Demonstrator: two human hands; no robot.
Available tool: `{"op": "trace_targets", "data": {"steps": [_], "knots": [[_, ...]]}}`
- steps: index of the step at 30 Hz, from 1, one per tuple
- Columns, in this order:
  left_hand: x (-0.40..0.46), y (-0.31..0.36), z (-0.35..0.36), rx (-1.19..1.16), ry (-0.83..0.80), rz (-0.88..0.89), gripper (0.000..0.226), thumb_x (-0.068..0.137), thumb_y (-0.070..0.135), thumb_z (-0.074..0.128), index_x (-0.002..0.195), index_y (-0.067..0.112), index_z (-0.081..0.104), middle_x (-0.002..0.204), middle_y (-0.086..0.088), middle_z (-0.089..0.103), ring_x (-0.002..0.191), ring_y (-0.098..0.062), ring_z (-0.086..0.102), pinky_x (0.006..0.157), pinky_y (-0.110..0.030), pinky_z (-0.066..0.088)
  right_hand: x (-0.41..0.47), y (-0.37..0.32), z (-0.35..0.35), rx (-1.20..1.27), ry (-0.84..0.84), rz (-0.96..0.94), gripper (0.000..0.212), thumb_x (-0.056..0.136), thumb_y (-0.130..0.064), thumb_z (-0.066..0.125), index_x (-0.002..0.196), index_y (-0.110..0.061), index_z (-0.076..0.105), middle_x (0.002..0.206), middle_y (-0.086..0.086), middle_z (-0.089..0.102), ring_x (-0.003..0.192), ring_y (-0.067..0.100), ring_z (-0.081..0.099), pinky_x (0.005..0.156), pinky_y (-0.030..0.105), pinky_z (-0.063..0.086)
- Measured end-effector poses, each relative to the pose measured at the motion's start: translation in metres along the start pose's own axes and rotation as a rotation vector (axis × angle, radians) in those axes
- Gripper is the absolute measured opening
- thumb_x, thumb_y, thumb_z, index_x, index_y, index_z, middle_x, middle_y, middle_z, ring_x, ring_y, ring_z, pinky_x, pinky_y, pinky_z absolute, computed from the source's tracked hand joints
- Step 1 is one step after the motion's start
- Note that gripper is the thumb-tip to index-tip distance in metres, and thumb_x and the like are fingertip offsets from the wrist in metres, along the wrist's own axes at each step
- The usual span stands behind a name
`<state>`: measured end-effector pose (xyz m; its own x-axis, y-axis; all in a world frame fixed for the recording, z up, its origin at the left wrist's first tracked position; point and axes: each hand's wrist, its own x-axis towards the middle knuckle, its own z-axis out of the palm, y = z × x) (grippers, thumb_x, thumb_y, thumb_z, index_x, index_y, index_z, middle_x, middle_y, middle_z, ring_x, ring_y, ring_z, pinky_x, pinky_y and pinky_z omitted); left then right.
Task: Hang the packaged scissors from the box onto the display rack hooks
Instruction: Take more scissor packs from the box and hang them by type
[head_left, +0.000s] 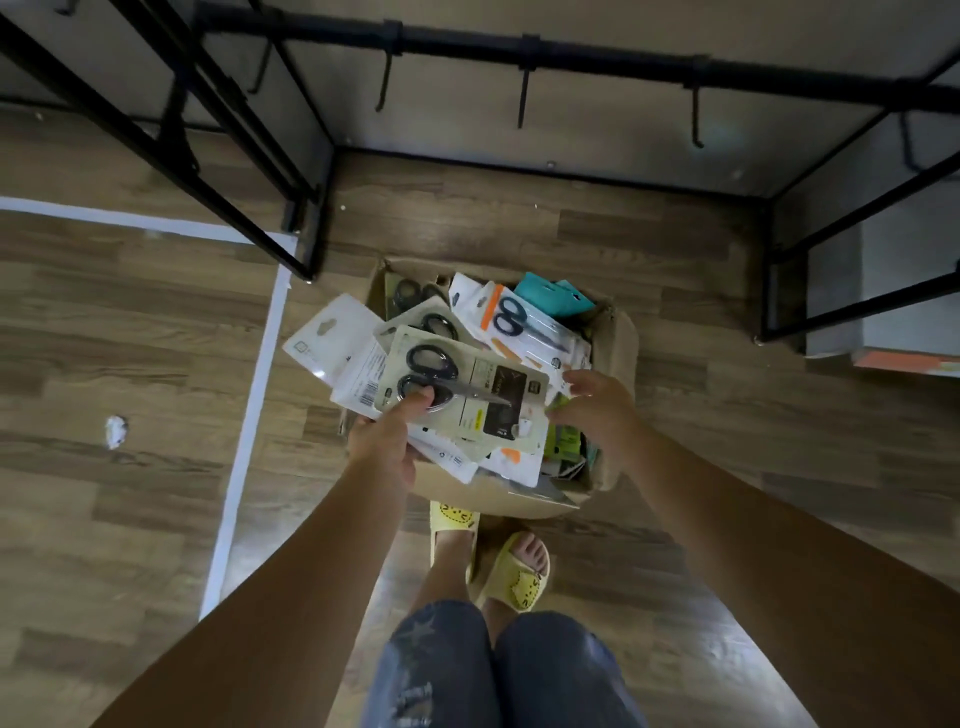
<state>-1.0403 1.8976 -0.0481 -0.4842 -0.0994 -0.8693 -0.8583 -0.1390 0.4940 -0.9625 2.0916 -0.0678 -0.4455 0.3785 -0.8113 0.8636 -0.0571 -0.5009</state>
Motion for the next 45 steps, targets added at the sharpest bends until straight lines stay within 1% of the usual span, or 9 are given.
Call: {"op": "trace_targets", "data": {"steps": [11, 17, 23, 27, 31, 35, 39, 42, 45], "knots": [[-0.15, 0.081, -0.004, -0.139, -0.465, 0.161, 0.077, 0.065, 0.001, 0.073, 0.137, 0.01, 0.046, 0.13, -0.019, 0.057, 0.12, -0.037, 0.055, 0.101, -0.06, 0.04, -0.148, -0.097, -0.057, 0.402, -0.135, -0.082, 0.03, 0.076, 0.012, 0.053, 0.093, -0.011, 0.062, 0.092, 0.014, 0.064, 0.082, 0.025, 0.062, 0.07, 0.031, 0.049], [-0.227, 0.129, -0.022, -0.189, -0.551, 0.243, 0.072, 0.07, 0.009, 0.065, 0.139, 0.009, 0.044, 0.133, -0.021, 0.055, 0.12, -0.038, 0.055, 0.101, -0.058, 0.041, -0.243, -0.158, -0.078, 0.301, -0.229, -0.237, 0.056, 0.075, 0.016, 0.054, 0.128, -0.001, 0.043, 0.109, 0.024, 0.062, 0.102, 0.04, 0.06, 0.096, 0.054, 0.043], [-0.297, 0.179, -0.022, -0.217, -0.604, 0.329, 0.064, 0.077, 0.028, 0.059, 0.136, 0.007, 0.047, 0.125, -0.015, 0.061, 0.111, -0.028, 0.062, 0.088, -0.043, 0.053, -0.324, -0.202, -0.098, 0.366, -0.4, -0.489, 0.055, 0.067, 0.004, 0.065, 0.119, -0.003, 0.051, 0.098, 0.015, 0.07, 0.087, 0.033, 0.067, 0.075, 0.042, 0.054], [-0.343, 0.208, -0.004, -0.236, -0.781, 0.395, 0.042, 0.081, 0.043, 0.052, 0.107, 0.017, 0.073, 0.108, -0.009, 0.071, 0.099, -0.021, 0.069, 0.074, -0.036, 0.058, -0.362, -0.228, -0.103, 0.507, -0.198, -0.65, 0.052, 0.055, -0.004, 0.075, 0.104, -0.012, 0.056, 0.085, 0.0, 0.074, 0.075, 0.017, 0.071, 0.058, 0.026, 0.054], [-0.388, 0.232, 0.015, -0.295, -1.026, 0.451, 0.062, 0.083, 0.058, 0.051, 0.123, 0.013, 0.064, 0.126, -0.013, 0.062, 0.116, -0.026, 0.06, 0.093, -0.042, 0.051, -0.392, -0.253, -0.116, 0.652, -0.038, -0.806, 0.033, 0.068, 0.009, 0.067, 0.09, -0.017, 0.067, 0.085, 0.0, 0.074, 0.078, 0.017, 0.069, 0.061, 0.027, 0.055], [-0.414, 0.251, 0.03, -0.285, -0.938, 0.554, 0.112, 0.028, 0.062, 0.088, 0.125, 0.016, 0.057, 0.115, -0.009, 0.069, 0.105, -0.023, 0.066, 0.076, -0.038, 0.057, -0.418, -0.269, -0.133, 0.753, 0.035, -0.935, 0.033, 0.079, 0.008, 0.058, 0.106, -0.009, 0.064, 0.095, 0.005, 0.072, 0.084, 0.02, 0.067, 0.071, 0.034, 0.054], [-0.432, 0.262, 0.043, -0.31, -1.053, 0.638, 0.093, 0.027, 0.047, 0.095, 0.111, 0.021, 0.066, 0.109, -0.006, 0.072, 0.096, -0.021, 0.069, 0.069, -0.035, 0.058, -0.435, -0.284, -0.144, 0.892, 0.127, -0.993, 0.024, 0.087, 0.001, 0.056, 0.108, -0.007, 0.06, 0.098, 0.008, 0.067, 0.082, 0.021, 0.064, 0.061, 0.03, 0.053], [-0.437, 0.267, 0.054, -0.306, -1.095, 0.673, 0.043, 0.051, 0.013, 0.087, 0.092, 0.02, 0.077, 0.103, -0.008, 0.073, 0.095, -0.026, 0.069, 0.074, -0.039, 0.059, -0.446, -0.298, -0.151, 0.973, 0.191, -1.071, 0.014, 0.091, -0.003, 0.053, 0.095, -0.015, 0.059, 0.087, 0.0, 0.069, 0.075, 0.014, 0.066, 0.058, 0.025, 0.054], [-0.44, 0.269, 0.064, -0.32, -1.085, 0.674, 0.042, 0.057, 0.0, 0.077, 0.095, 0.019, 0.075, 0.103, -0.008, 0.073, 0.092, -0.024, 0.07, 0.072, -0.039, 0.059, -0.449, -0.306, -0.157, 0.993, 0.255, -1.113, 0.006, 0.091, -0.01, 0.055, 0.088, -0.014, 0.056, 0.07, -0.006, 0.07, 0.063, 0.01, 0.067, 0.052, 0.024, 0.053]]}}
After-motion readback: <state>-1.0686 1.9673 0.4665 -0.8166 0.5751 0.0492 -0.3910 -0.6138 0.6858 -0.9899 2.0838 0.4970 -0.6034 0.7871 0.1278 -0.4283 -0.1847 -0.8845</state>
